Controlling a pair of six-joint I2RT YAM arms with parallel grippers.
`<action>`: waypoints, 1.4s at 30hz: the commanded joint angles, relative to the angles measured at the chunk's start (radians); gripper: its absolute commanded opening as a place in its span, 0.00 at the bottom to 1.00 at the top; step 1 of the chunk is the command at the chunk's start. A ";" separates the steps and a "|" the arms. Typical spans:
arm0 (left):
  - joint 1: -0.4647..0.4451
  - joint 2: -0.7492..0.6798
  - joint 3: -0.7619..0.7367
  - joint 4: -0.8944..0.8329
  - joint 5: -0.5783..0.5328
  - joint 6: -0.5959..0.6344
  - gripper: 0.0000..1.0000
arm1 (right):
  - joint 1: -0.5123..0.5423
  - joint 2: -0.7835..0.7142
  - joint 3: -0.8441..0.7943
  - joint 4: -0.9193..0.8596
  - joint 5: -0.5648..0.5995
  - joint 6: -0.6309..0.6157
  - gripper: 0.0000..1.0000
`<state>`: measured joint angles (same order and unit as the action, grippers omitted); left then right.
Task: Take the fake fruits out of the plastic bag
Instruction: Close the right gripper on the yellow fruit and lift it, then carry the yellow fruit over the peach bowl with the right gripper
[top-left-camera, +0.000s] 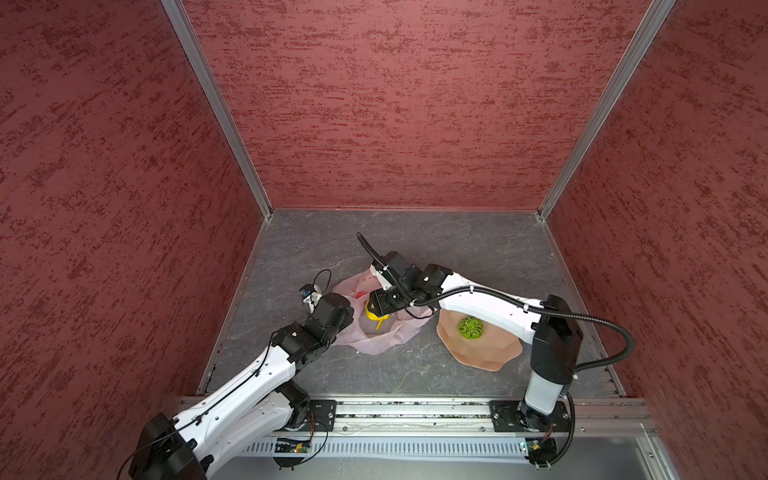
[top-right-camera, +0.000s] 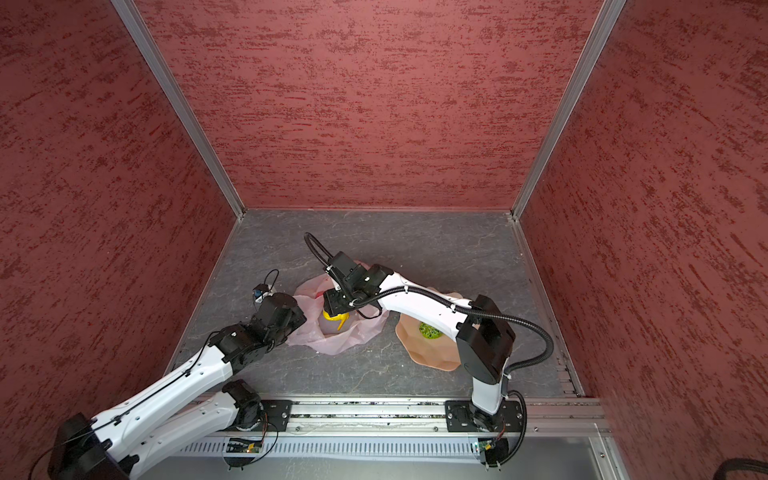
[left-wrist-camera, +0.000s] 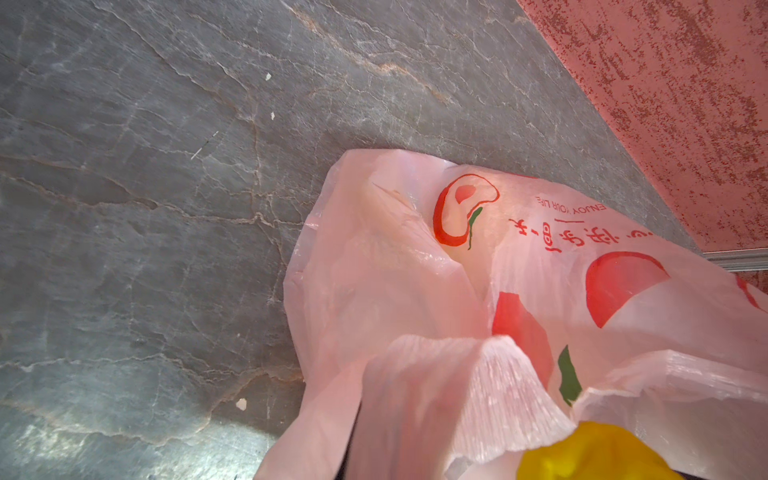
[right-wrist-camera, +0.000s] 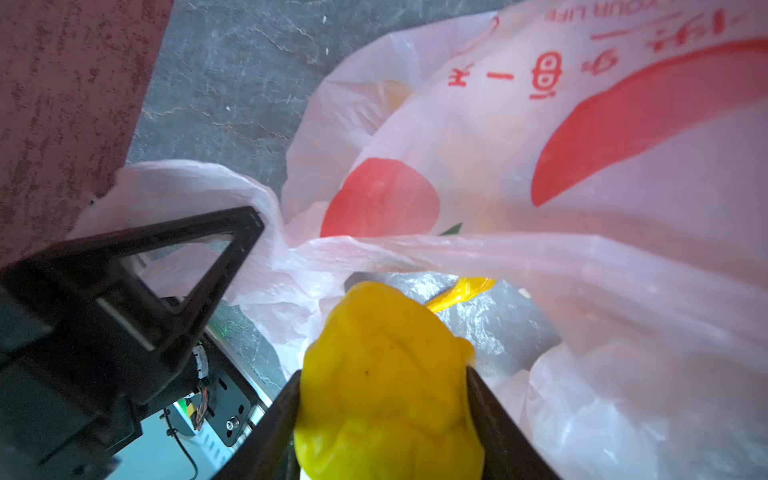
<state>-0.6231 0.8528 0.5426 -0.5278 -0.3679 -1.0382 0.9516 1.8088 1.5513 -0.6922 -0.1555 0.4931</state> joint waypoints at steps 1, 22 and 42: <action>-0.007 -0.007 0.014 0.018 -0.003 0.014 0.00 | -0.009 -0.050 0.061 -0.024 0.011 -0.027 0.18; -0.008 -0.028 -0.002 0.007 -0.009 0.004 0.00 | -0.316 -0.100 0.232 -0.023 0.128 -0.121 0.17; -0.007 0.051 0.032 0.048 0.023 0.023 0.00 | -0.503 -0.574 -0.414 -0.123 0.367 0.016 0.18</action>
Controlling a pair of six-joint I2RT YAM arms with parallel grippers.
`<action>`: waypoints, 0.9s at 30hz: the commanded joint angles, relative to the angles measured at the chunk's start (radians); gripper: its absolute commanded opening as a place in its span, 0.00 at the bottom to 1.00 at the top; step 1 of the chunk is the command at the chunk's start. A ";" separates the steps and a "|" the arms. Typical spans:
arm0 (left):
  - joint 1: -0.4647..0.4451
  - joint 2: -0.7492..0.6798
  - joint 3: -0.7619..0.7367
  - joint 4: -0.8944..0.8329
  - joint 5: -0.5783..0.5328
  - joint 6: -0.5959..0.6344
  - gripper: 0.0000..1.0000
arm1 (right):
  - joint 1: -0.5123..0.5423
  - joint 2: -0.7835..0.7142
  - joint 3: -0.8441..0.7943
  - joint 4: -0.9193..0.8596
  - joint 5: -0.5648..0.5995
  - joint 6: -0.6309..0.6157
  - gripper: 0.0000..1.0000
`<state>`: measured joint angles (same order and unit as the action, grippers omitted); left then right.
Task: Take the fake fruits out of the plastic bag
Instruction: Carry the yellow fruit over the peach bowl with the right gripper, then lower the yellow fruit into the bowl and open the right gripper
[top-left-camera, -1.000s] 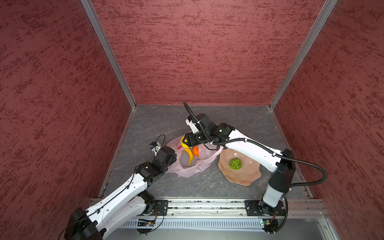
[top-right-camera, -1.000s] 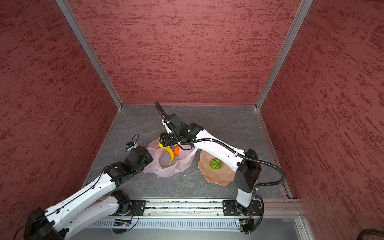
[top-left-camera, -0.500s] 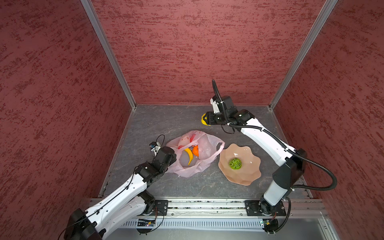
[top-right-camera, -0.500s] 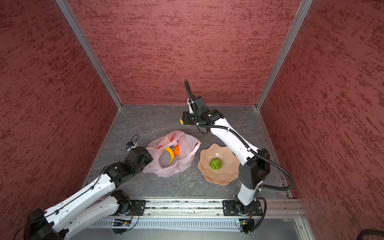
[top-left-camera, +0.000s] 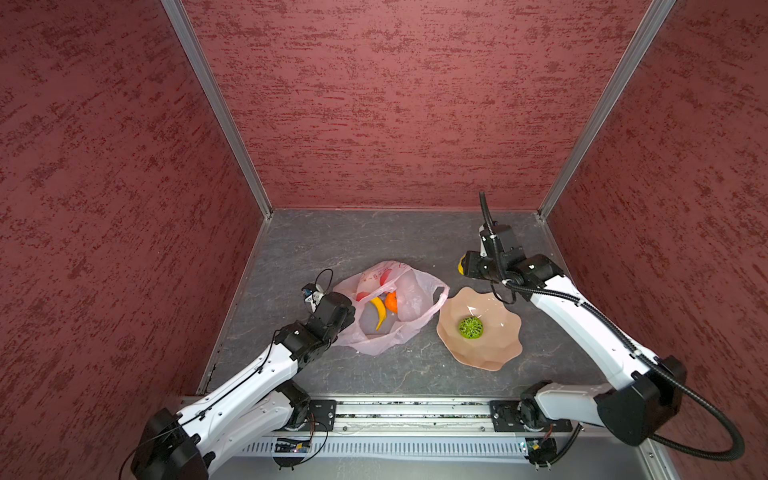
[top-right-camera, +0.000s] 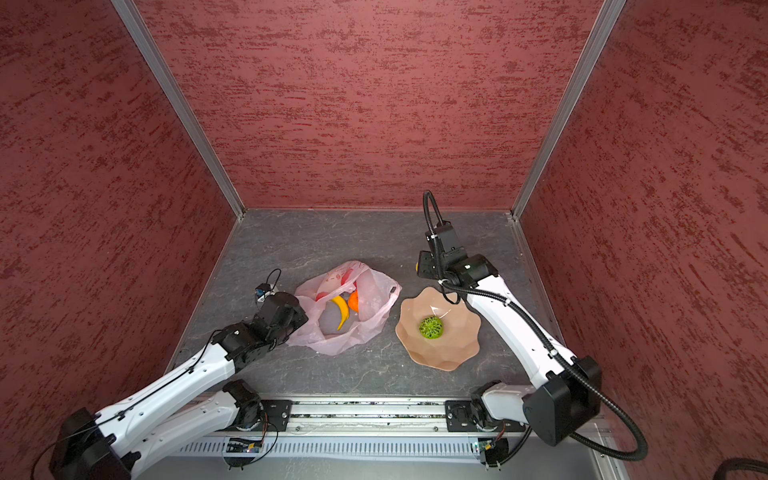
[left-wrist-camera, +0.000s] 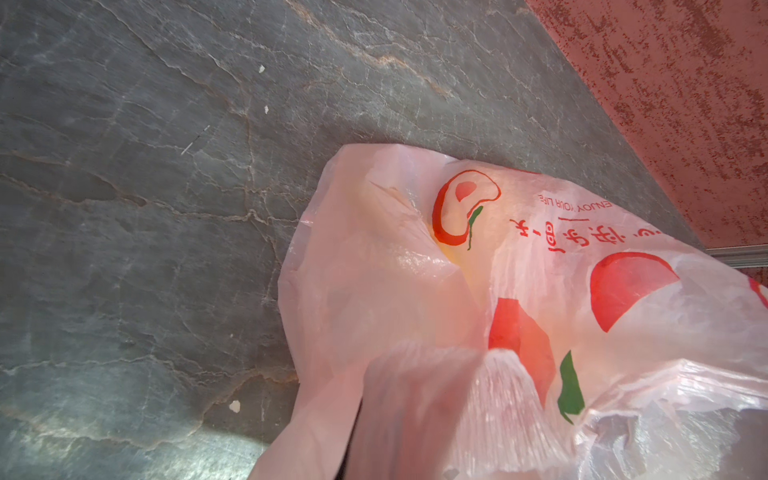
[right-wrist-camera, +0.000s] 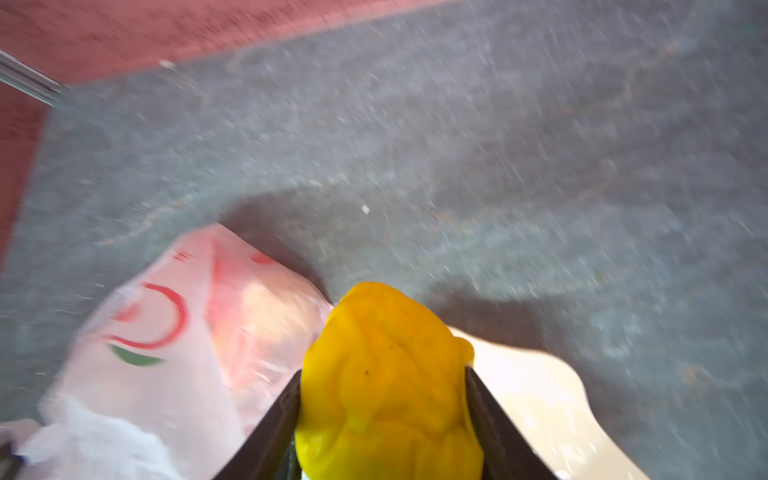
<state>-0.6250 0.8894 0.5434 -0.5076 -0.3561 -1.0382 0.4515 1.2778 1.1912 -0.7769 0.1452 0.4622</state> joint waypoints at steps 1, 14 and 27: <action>-0.005 0.020 0.033 0.031 0.012 0.024 0.00 | -0.004 -0.056 -0.077 -0.042 0.068 0.058 0.18; -0.005 0.037 0.041 0.034 0.022 0.029 0.00 | -0.063 -0.127 -0.325 -0.031 0.087 0.169 0.19; -0.005 0.063 0.049 0.047 0.032 0.035 0.00 | -0.082 -0.117 -0.442 0.040 0.052 0.202 0.22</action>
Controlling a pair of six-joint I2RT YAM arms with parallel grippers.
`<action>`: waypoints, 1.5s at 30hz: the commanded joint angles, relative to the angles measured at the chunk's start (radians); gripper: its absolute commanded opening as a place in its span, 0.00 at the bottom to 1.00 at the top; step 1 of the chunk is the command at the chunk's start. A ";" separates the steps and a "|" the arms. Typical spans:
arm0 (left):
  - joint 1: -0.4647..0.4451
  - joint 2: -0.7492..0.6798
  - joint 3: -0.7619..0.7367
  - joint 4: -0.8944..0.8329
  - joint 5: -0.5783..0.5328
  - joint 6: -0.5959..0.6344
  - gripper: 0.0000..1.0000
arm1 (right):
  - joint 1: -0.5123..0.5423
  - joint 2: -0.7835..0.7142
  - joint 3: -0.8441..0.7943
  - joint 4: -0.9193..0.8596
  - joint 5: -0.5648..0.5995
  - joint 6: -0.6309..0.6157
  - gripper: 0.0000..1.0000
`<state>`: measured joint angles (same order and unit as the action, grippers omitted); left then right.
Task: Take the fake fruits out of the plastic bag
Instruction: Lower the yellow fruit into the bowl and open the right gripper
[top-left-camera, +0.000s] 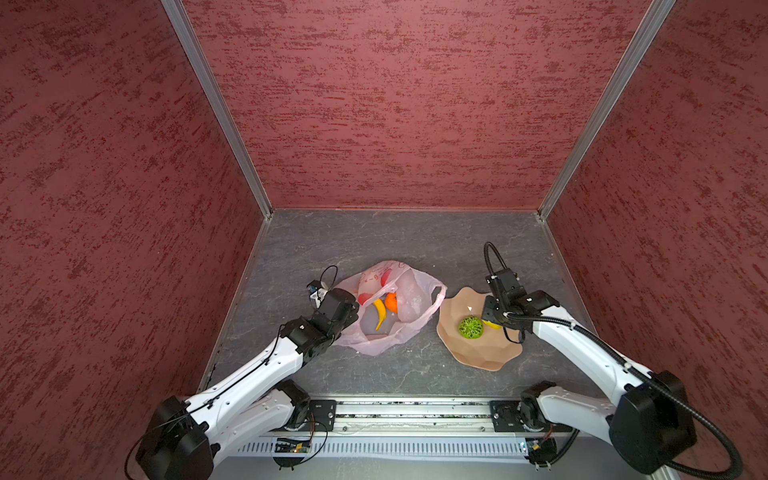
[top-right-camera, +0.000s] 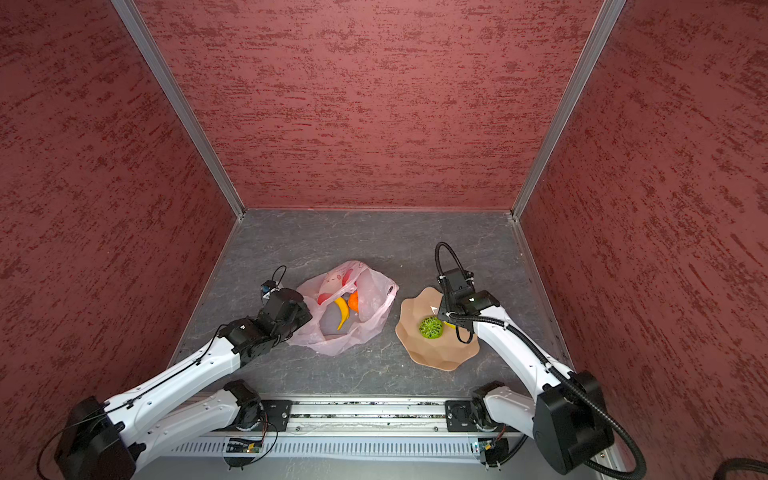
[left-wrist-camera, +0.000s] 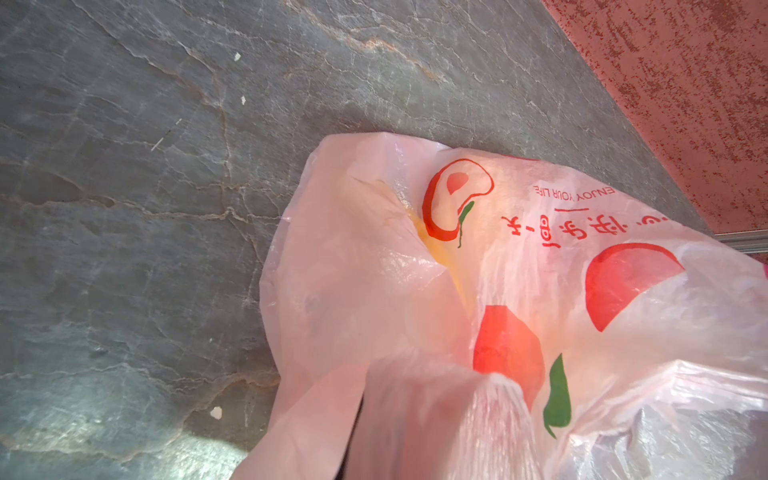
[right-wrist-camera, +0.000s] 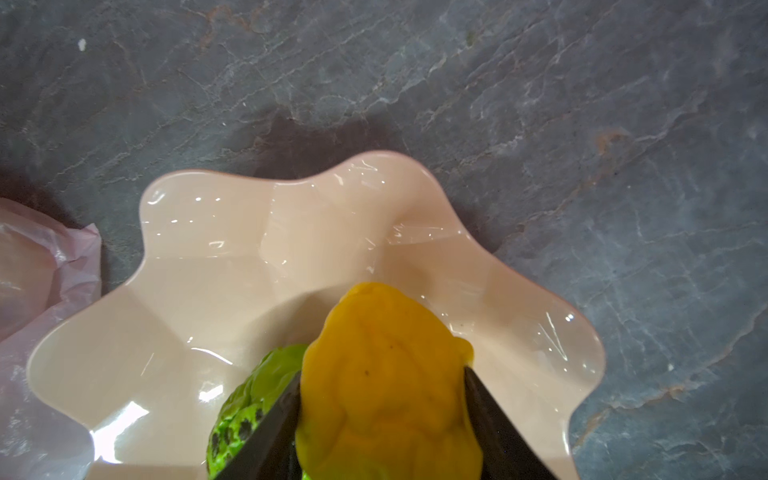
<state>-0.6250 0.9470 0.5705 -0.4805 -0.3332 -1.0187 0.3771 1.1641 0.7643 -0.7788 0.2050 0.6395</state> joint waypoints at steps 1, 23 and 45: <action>-0.005 0.007 0.022 0.020 0.010 0.018 0.00 | -0.007 -0.002 -0.022 0.048 -0.010 0.026 0.22; -0.005 -0.007 0.017 0.008 0.008 0.018 0.00 | -0.008 0.034 -0.072 0.119 -0.050 0.038 0.57; -0.005 -0.022 0.006 0.020 0.011 0.024 0.00 | -0.009 -0.022 0.068 0.010 0.006 0.012 0.74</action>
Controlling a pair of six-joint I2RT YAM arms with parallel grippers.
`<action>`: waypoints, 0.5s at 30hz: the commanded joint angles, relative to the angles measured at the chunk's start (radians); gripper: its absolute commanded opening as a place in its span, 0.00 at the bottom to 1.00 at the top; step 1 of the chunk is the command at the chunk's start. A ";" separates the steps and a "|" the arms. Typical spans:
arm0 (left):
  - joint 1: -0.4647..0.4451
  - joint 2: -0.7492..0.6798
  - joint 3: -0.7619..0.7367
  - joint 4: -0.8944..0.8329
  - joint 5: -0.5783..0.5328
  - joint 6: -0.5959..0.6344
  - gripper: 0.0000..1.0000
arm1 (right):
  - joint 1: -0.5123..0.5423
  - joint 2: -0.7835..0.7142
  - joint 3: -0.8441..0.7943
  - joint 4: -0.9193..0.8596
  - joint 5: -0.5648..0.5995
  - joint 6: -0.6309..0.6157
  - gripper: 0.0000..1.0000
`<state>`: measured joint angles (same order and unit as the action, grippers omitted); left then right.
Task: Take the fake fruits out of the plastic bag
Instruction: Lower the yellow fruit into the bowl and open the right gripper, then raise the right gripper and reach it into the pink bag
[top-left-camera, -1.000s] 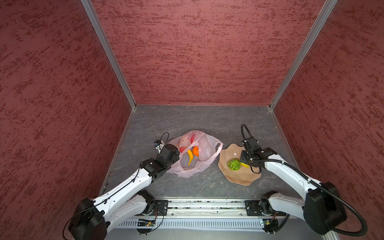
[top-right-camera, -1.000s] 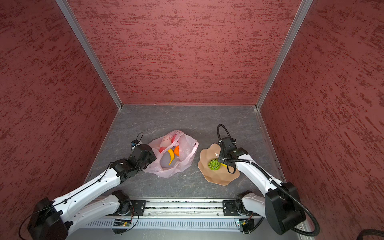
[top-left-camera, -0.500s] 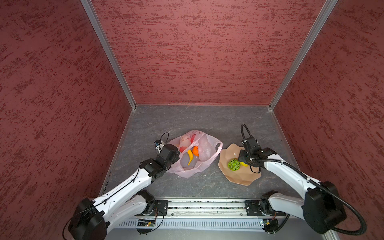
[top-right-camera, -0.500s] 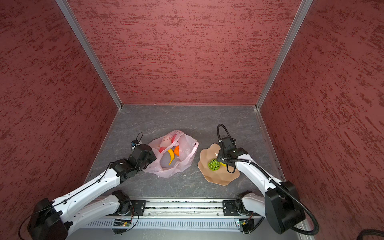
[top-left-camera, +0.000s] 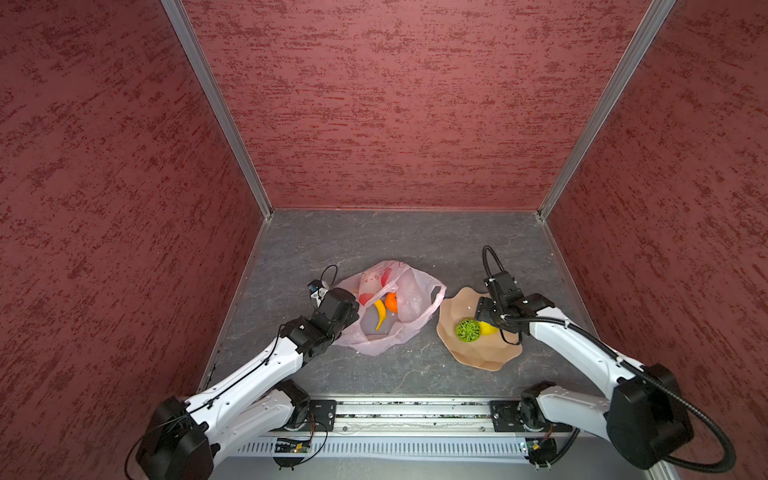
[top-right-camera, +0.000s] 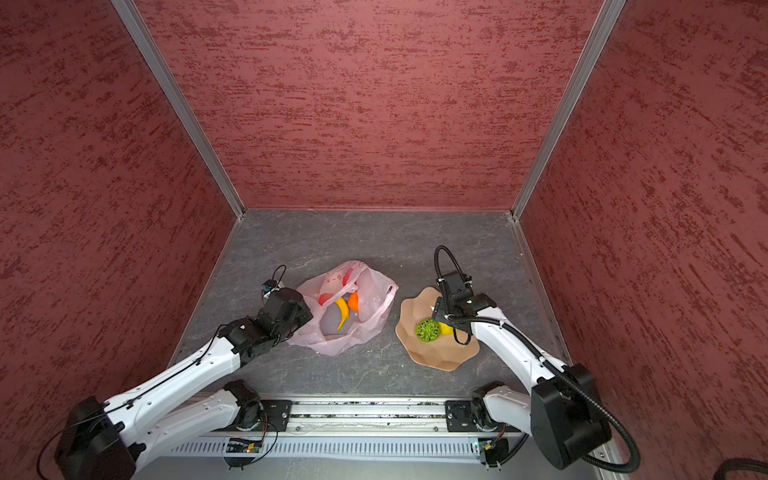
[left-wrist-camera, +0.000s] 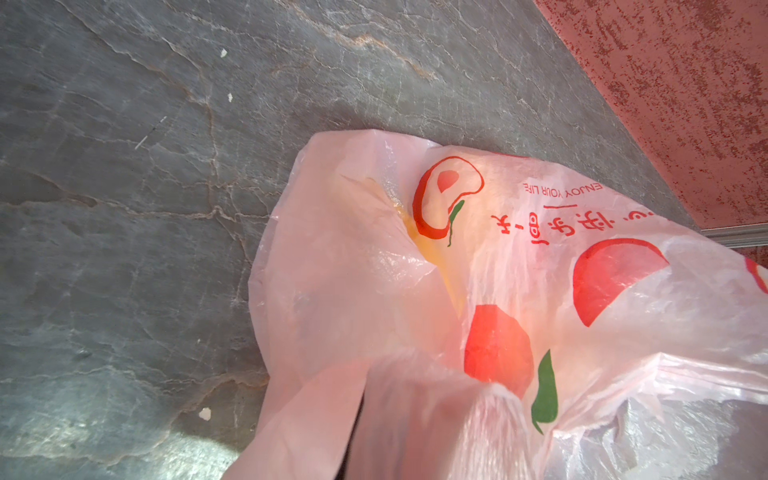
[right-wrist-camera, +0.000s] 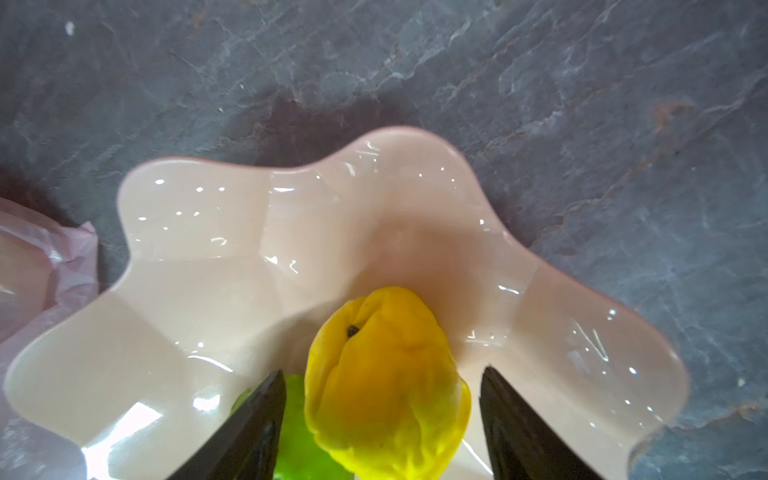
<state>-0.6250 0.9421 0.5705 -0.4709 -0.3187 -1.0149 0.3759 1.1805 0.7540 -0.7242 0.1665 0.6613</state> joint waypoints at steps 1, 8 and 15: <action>-0.004 -0.021 0.005 0.015 -0.002 0.023 0.00 | -0.006 -0.046 0.106 -0.066 0.051 -0.017 0.74; 0.008 -0.012 0.000 0.043 0.043 0.050 0.00 | 0.030 -0.045 0.322 -0.112 0.026 -0.110 0.68; 0.010 0.013 0.011 0.052 0.047 0.055 0.00 | 0.256 0.107 0.646 -0.060 0.077 -0.218 0.63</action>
<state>-0.6220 0.9443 0.5705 -0.4458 -0.2848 -0.9783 0.5568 1.2282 1.2961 -0.8101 0.2161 0.5137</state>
